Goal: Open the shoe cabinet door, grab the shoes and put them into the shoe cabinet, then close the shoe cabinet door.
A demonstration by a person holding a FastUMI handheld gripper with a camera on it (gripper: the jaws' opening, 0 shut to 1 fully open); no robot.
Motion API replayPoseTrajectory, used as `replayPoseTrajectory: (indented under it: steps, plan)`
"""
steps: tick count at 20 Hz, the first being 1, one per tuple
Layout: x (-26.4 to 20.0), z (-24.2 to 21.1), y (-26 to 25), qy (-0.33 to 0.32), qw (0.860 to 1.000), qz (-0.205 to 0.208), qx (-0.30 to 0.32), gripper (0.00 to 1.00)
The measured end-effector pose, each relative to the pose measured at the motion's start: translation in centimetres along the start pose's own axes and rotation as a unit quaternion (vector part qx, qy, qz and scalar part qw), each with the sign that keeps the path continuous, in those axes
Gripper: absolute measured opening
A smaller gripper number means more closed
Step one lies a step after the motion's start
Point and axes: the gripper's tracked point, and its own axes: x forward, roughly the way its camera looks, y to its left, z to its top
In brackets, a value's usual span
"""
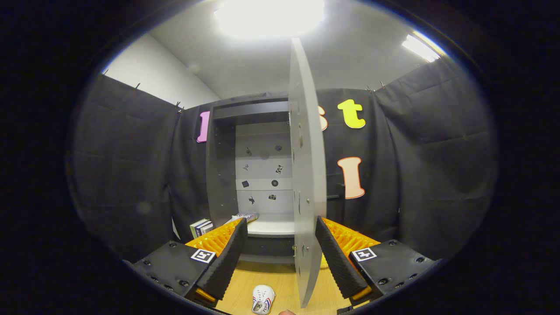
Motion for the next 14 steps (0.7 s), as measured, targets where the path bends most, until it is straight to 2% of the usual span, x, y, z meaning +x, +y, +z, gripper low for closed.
replayPoseTrajectory:
  steps: [7,11,14]
  plan:
    - [3.4,-9.4,7.1,0.086,0.995,0.053,-0.01,0.98]
    - [5.5,-15.7,9.0,0.138,0.988,0.062,-0.025,0.98]
    - [6.8,-19.5,10.3,0.168,0.983,0.072,-0.006,0.98]
